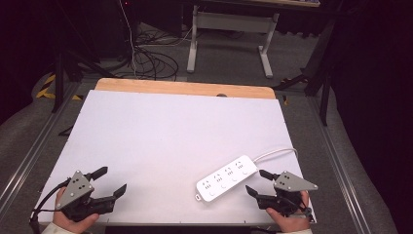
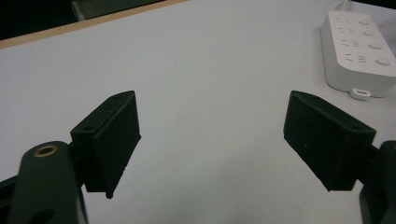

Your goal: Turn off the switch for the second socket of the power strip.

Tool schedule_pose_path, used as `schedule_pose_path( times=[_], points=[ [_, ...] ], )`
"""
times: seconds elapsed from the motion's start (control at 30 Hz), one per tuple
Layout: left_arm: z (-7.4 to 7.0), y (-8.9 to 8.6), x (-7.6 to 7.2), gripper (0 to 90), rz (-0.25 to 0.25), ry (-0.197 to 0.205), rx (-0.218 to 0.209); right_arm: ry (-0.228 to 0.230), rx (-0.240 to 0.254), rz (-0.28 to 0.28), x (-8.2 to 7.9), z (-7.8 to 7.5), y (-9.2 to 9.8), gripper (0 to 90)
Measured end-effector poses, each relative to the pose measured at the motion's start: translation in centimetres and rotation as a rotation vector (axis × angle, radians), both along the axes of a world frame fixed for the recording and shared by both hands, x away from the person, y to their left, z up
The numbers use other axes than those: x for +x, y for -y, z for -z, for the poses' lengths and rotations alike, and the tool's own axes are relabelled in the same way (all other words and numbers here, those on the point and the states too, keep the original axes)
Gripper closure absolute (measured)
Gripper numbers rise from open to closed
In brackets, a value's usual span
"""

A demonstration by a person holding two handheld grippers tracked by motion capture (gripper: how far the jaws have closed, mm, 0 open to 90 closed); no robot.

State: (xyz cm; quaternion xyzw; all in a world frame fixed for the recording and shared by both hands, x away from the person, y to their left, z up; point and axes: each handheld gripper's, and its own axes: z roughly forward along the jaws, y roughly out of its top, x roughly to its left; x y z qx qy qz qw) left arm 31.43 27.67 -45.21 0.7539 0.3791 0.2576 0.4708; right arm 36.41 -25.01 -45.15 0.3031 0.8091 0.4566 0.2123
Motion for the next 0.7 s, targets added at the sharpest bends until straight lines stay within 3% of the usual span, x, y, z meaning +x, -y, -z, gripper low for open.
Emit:
schedule_pose_path(
  times=[0.4, 0.7],
  points=[
    [-0.06, 0.22, -0.21, 19.7, -0.004, 0.018, 0.027, 0.012, -0.012, 0.012, 0.03, 0.03, -0.06, 28.7],
    [-0.08, 0.15, -0.21, 19.6, 0.000, 0.014, 0.022, 0.016, -0.013, 0.013, 0.02, 0.06, -0.05, 28.6]
  ],
)
